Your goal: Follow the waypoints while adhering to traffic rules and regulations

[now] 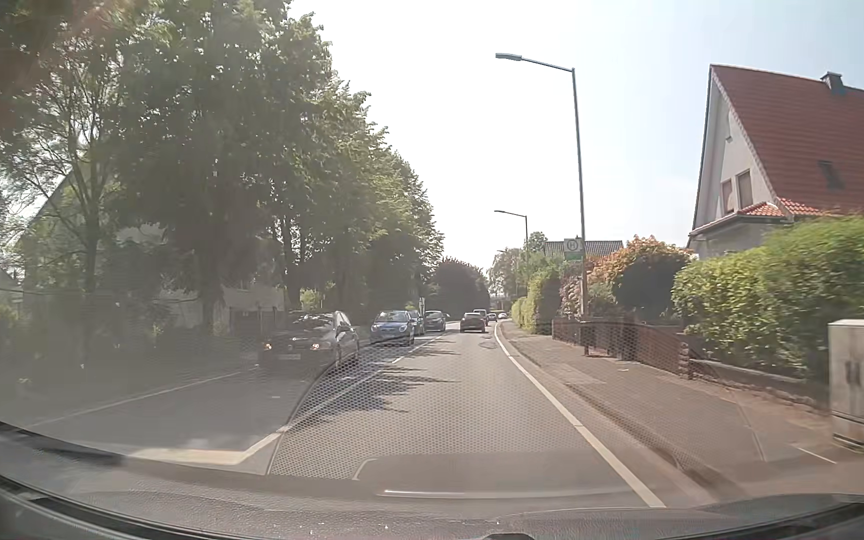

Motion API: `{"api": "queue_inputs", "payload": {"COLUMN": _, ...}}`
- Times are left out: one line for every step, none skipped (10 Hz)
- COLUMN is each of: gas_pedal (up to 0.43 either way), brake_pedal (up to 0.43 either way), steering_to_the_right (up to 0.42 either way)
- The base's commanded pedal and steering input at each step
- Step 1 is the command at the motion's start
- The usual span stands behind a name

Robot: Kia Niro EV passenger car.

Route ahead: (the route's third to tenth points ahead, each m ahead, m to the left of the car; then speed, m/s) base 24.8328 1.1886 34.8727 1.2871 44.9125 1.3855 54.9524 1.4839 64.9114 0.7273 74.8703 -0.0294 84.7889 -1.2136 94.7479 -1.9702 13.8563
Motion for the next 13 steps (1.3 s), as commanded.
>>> {"api": "queue_inputs", "payload": {"gas_pedal": 0.157, "brake_pedal": 0.000, "steering_to_the_right": 0.000}}
{"api": "queue_inputs", "payload": {"gas_pedal": 0.157, "brake_pedal": 0.000, "steering_to_the_right": 0.000}}
{"api": "queue_inputs", "payload": {"gas_pedal": 0.157, "brake_pedal": 0.000, "steering_to_the_right": 0.000}}
{"api": "queue_inputs", "payload": {"gas_pedal": 0.157, "brake_pedal": 0.000, "steering_to_the_right": 0.000}}
{"api": "queue_inputs", "payload": {"gas_pedal": 0.157, "brake_pedal": 0.000, "steering_to_the_right": -0.001}}
{"api": "queue_inputs", "payload": {"gas_pedal": 0.157, "brake_pedal": 0.000, "steering_to_the_right": -0.001}}
{"api": "queue_inputs", "payload": {"gas_pedal": 0.169, "brake_pedal": 0.000, "steering_to_the_right": -0.002}}
{"api": "queue_inputs", "payload": {"gas_pedal": 0.169, "brake_pedal": 0.000, "steering_to_the_right": -0.002}}
{"api": "queue_inputs", "payload": {"gas_pedal": 0.169, "brake_pedal": 0.000, "steering_to_the_right": -0.002}}
{"api": "queue_inputs", "payload": {"gas_pedal": 0.169, "brake_pedal": 0.000, "steering_to_the_right": -0.002}}
{"api": "queue_inputs", "payload": {"gas_pedal": 0.169, "brake_pedal": 0.000, "steering_to_the_right": -0.002}}
{"api": "queue_inputs", "payload": {"gas_pedal": 0.169, "brake_pedal": 0.000, "steering_to_the_right": -0.002}}
{"api": "queue_inputs", "payload": {"gas_pedal": 0.169, "brake_pedal": 0.000, "steering_to_the_right": 0.000}}
